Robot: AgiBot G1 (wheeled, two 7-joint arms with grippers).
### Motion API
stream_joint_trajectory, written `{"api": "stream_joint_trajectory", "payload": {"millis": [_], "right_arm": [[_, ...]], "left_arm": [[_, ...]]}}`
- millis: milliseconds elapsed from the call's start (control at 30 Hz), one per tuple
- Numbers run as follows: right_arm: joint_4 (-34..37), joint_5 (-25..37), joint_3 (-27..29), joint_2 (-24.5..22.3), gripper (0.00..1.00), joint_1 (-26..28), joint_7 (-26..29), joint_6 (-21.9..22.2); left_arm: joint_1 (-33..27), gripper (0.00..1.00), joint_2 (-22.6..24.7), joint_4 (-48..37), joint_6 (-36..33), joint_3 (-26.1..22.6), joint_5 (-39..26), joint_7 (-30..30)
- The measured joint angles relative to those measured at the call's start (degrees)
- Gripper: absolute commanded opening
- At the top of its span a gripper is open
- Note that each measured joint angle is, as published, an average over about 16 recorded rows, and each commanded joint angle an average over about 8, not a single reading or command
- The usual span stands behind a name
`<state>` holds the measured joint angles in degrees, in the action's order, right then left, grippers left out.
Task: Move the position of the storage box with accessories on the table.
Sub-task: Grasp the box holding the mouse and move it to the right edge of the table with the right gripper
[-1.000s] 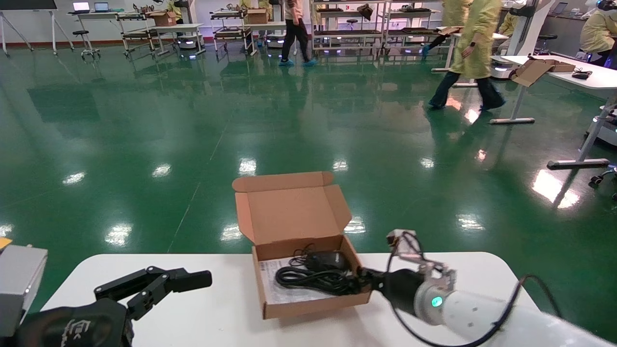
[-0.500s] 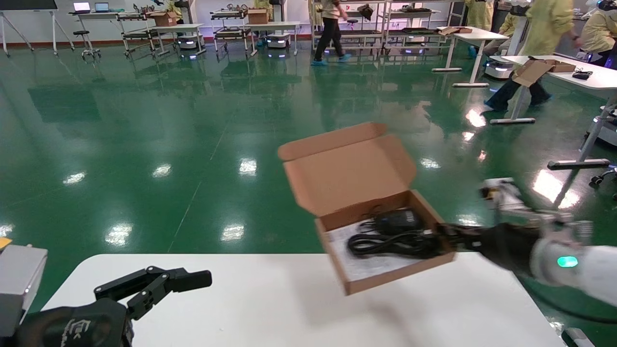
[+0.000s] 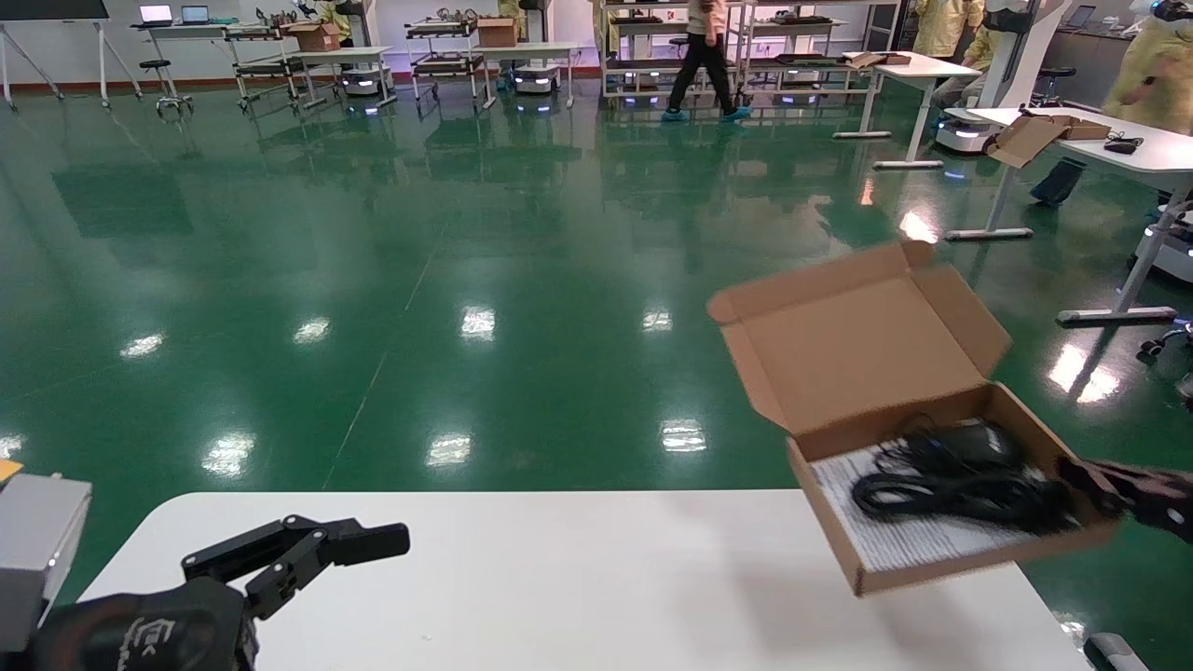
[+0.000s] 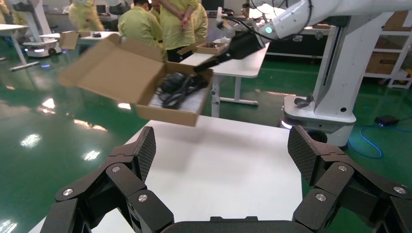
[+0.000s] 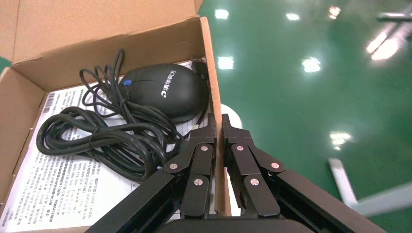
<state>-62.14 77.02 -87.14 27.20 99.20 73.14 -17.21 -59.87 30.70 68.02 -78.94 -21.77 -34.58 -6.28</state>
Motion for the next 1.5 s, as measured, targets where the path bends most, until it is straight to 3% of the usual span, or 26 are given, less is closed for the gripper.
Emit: {"api": "stream_joint_trajectory", "payload": {"millis": [267, 633, 1433, 1500], "right_arm": [[0.7, 0.4, -1.9, -1.8, 0.0, -5.2, 0.6, 4.4], [5.2, 0.1, -3.3, 2.0, 0.0, -11.5, -0.7, 9.4], [12.9, -1.3, -1.3, 6.3, 0.0, -16.9, -7.4, 10.6], [13.6, -1.6, -0.9, 6.8, 0.08, -17.3, -7.9, 10.7]], "left_arm": [[0.0, 1.0, 0.0, 0.0, 0.0, 0.0, 0.0, 0.0], [0.0, 1.0, 0.0, 0.0, 0.0, 0.0, 0.0, 0.0], [0.0, 1.0, 0.0, 0.0, 0.0, 0.0, 0.0, 0.0], [0.0, 1.0, 0.0, 0.0, 0.0, 0.0, 0.0, 0.0]]}}
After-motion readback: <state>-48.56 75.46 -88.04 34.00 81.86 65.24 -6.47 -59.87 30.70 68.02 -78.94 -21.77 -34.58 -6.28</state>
